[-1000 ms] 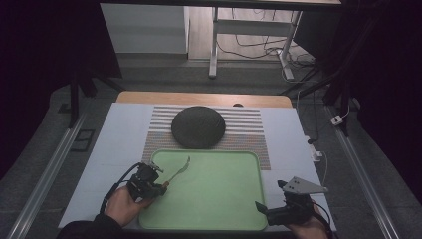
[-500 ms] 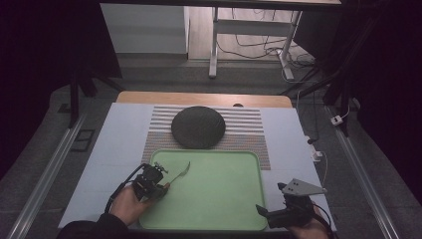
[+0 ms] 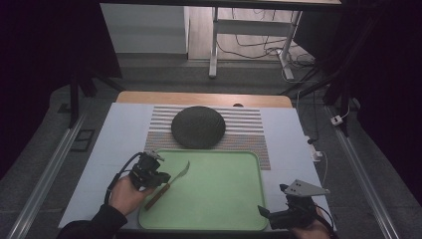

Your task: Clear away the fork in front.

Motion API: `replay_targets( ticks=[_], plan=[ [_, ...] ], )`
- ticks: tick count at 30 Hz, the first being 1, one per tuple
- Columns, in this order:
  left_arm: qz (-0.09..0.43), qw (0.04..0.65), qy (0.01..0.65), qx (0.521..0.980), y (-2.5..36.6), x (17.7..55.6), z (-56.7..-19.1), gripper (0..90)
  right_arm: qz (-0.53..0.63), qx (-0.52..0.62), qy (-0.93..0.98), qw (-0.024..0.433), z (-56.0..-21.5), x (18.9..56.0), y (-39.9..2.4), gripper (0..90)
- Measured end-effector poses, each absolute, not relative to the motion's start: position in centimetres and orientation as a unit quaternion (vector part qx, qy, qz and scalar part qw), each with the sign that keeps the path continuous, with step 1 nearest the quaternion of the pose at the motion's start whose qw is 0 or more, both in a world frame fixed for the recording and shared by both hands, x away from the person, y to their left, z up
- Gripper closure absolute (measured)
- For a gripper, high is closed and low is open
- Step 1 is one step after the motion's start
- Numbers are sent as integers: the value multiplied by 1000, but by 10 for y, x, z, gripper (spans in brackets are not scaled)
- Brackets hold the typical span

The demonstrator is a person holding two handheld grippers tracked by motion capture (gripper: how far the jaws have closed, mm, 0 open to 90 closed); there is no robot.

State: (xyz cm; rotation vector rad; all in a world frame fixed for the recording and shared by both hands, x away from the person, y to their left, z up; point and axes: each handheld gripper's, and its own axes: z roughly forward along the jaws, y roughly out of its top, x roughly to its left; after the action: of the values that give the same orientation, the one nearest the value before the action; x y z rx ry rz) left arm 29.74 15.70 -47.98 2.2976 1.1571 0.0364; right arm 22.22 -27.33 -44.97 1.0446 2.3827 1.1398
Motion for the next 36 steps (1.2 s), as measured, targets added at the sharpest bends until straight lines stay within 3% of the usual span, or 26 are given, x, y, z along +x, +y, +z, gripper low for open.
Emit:
replay_targets(
  ticks=[21, 36],
  plan=[
    [17, 306, 404, 862, 139, 342, -491, 882, 388, 363, 836, 137, -451, 225, -272, 0],
    [0, 304, 401, 864, 124, 347, -505, 882, 381, 362, 840, 133, -452, 226, -271, 0]
  ],
)
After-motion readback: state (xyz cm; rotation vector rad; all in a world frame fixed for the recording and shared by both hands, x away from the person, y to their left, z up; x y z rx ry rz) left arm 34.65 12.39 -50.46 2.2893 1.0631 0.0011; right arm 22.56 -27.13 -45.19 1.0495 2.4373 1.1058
